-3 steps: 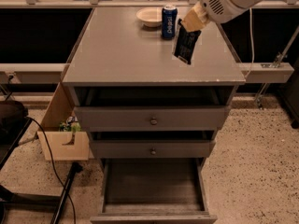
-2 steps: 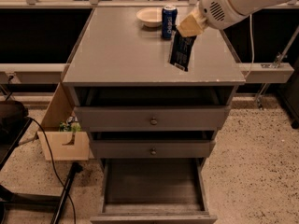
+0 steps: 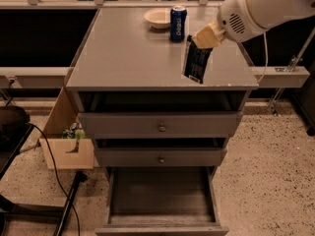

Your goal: Place rxbar blueberry into bottom drawer

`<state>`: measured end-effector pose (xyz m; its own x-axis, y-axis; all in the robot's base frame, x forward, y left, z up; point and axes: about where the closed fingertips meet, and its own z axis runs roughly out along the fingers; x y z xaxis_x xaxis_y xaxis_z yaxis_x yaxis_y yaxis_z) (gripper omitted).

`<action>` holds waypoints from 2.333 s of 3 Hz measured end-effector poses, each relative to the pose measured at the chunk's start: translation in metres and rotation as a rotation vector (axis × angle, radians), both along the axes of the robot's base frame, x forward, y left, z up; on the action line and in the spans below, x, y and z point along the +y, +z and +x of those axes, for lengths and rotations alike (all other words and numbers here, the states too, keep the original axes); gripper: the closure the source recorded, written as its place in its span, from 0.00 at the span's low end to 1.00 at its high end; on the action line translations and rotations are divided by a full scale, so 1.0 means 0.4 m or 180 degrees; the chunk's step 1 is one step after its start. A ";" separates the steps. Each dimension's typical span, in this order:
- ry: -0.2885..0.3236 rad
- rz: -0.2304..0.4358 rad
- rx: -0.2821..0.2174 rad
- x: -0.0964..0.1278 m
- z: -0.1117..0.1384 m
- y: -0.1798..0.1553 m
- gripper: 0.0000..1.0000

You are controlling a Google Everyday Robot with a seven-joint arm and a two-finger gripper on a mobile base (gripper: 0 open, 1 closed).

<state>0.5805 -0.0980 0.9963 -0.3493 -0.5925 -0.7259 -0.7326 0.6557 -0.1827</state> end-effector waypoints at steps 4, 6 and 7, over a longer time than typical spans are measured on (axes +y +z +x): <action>0.0145 0.0280 0.0227 -0.022 -0.135 -0.179 1.00; 0.0353 0.0330 0.0548 0.002 -0.215 -0.404 1.00; 0.0354 0.0327 0.0549 0.002 -0.215 -0.406 1.00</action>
Offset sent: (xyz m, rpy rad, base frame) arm -0.0394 -0.0183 -0.0527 0.0632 0.0659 0.0122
